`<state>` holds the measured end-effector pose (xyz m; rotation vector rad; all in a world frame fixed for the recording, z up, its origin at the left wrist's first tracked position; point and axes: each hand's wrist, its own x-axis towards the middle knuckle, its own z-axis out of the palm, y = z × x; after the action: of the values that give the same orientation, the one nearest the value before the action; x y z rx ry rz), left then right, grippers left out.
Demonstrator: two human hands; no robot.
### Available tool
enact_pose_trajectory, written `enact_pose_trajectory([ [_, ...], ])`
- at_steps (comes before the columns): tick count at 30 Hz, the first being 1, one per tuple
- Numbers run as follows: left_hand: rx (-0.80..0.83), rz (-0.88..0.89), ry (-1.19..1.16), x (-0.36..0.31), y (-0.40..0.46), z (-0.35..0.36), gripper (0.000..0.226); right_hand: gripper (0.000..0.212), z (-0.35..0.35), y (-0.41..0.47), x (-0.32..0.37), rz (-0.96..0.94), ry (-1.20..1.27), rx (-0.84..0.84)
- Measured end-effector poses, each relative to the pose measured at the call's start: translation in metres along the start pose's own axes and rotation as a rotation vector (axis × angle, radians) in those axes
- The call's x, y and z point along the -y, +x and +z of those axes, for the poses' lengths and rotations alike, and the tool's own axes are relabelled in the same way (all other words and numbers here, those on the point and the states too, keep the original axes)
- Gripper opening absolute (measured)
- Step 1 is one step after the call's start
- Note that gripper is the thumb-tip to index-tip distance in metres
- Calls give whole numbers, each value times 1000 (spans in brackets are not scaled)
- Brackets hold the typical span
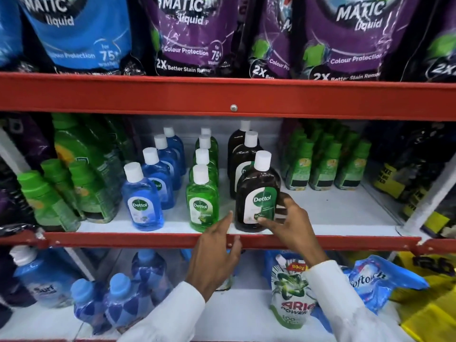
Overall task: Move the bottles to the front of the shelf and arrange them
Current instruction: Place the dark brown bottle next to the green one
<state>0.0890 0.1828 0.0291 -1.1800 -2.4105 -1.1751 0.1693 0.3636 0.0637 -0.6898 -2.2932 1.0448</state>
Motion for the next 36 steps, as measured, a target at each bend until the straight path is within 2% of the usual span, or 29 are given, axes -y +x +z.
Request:
enact_pose_trajectory([
  [3, -3, -14, 10, -10, 15, 4, 55, 52, -5, 9, -19, -20, 70, 42],
  [6, -35, -29, -14, -16, 24, 12, 46, 46, -2, 12, -27, -41, 122, 58],
  [11, -99, -62, -66, -12, 26, 22, 33, 46, -2, 13, -31, -72, 147, 29],
  [36, -140, -81, -37, -3, 25, 32, 32, 51, -1, 6, -26, -78, 226, 13],
])
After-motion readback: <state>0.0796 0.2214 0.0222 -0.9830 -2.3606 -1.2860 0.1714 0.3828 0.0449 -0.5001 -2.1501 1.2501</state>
